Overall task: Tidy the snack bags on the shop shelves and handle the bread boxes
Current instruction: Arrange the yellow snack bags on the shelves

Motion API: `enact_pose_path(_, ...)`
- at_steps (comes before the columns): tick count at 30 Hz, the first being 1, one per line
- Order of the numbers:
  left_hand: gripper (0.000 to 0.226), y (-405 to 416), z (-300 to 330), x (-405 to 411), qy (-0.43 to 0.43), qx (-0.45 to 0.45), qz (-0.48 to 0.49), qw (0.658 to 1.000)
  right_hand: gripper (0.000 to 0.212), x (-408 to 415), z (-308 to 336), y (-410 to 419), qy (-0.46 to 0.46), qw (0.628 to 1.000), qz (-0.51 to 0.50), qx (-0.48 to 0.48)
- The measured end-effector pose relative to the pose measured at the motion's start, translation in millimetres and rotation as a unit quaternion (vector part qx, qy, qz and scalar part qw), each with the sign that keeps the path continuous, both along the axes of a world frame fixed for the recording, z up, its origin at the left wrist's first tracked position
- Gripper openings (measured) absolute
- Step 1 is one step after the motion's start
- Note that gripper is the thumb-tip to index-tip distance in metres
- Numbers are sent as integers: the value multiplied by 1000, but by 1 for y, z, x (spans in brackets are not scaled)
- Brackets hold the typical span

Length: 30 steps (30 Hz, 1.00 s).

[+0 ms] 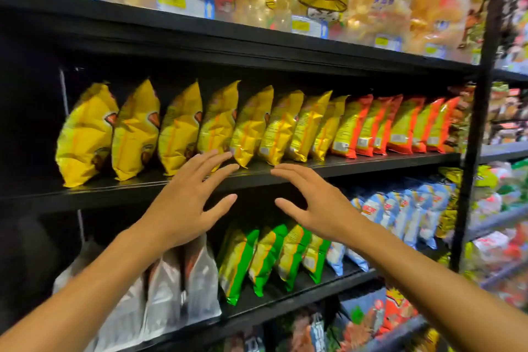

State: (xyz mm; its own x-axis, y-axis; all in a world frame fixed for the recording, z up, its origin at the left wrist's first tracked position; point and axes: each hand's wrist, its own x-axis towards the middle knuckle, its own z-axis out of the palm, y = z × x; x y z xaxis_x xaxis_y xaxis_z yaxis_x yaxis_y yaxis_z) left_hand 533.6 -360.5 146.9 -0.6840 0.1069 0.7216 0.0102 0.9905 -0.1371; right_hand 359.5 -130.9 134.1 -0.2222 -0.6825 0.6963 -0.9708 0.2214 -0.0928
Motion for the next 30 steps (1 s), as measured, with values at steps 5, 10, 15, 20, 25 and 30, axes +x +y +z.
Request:
enact_pose_path(5, 75, 109, -31, -72, -90, -26, -22, 995, 56, -46, -36, 134, -48, 994, -79, 52)
enact_pose_path(10, 75, 225, -87, -159, -171, -63, -63, 981, 65, -82, -85, 281, -87, 973, -180, 117)
enact_pose_path(15, 91, 344, -142, -223, -253, -50, -120, 959, 84, -110, -147, 422, -160, 940, -258, 153)
enact_pose_path(20, 83, 442, -200, -273, -335, -48, -176, 924, 65, -125, -204, 533, -209, 907, -325, 170)
enact_pose_path(25, 99, 512, -249, -335, -371, -67, -197, 905, 64, -153, -251, 607, -275, 867, -381, 165)
enact_pose_path(30, 106, 580, -288, -396, -399, -60, -229, 886, 65, -188, -292, 667, -322, 826, -435, 159)
